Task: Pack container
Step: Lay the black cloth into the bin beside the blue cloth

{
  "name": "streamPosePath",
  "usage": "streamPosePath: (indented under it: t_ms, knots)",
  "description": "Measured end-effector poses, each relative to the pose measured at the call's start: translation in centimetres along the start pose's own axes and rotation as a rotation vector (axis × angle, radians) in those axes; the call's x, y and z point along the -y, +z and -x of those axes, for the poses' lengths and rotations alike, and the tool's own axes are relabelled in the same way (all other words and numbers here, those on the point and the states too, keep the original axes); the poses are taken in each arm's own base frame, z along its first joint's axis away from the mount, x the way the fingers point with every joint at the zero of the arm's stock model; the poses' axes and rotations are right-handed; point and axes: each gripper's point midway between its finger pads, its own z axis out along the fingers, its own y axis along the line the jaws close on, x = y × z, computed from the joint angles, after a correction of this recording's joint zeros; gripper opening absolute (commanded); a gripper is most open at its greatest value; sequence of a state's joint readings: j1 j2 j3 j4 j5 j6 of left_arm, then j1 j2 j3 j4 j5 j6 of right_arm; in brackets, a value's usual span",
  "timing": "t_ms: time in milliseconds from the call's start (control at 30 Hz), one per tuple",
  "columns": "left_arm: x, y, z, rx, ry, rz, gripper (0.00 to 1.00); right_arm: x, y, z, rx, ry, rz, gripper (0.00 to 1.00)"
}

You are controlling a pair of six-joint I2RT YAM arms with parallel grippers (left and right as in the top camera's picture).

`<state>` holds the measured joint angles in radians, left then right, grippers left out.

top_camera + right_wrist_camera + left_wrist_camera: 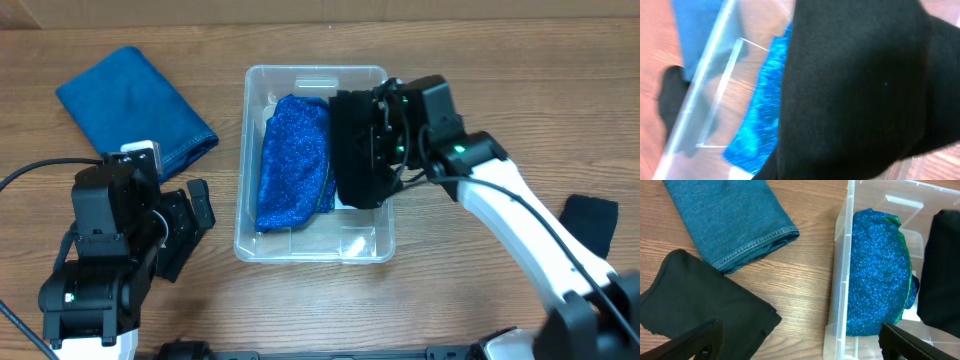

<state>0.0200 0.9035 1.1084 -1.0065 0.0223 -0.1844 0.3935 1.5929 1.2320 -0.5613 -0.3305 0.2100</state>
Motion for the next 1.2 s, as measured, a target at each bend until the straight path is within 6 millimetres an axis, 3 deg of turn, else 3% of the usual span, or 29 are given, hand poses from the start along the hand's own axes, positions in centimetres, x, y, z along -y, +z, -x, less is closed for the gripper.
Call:
streamPosePath:
  t_ms: [133,333,433,600,733,800,867,933,1067,1133,1200]
  knots:
    - [0.0,0.0,-0.1,-0.004,0.0,0.001,1.0,-0.3,1.9,0.6,-0.005,-0.061,0.01,0.04]
    - [0.0,0.0,-0.2,-0.007,0.0,0.001,1.0,-5.9,0.7,3.7,0.077,-0.179,0.113,0.04]
    - [0.0,0.0,-0.2,-0.007,0.0,0.001,1.0,-8.5,0.8,3.6,0.085,-0.186,0.157,0.04]
    - [0.0,0.0,-0.2,-0.008,0.0,0.001,1.0,-9.5,0.9,3.7,0.099,-0.177,0.168,0.04]
    - [0.0,0.0,-0.2,-0.008,0.0,0.001,1.0,-7.7,2.0,3.5,0.085,-0.135,0.081,0.04]
    - [-0.1,0.0,-0.3,-0.012,0.0,0.002,1.0,-5.7,4.8,2.2,0.021,-0.107,0.016,0.04]
    - [-0.1,0.0,-0.6,-0.024,-0.001,0.005,1.0,-2.2,8.2,-0.1,-0.06,-0.06,-0.106,0.04]
    - [-0.1,0.0,-0.7,-0.03,-0.001,0.006,1.0,0.9,10.1,-1.8,-0.111,-0.022,-0.222,0.04]
    - [-0.2,0.0,-0.8,-0.034,-0.001,0.006,1.0,4.0,9.7,-1.7,-0.093,0.045,-0.356,0.04]
    - [-0.2,0.0,-0.8,-0.034,-0.001,0.006,1.0,4.9,9.4,-1.4,-0.08,0.077,-0.381,0.16]
    - [-0.2,0.0,-0.8,-0.033,-0.001,0.006,1.0,5.4,9.2,-1.2,-0.072,0.098,-0.394,0.18]
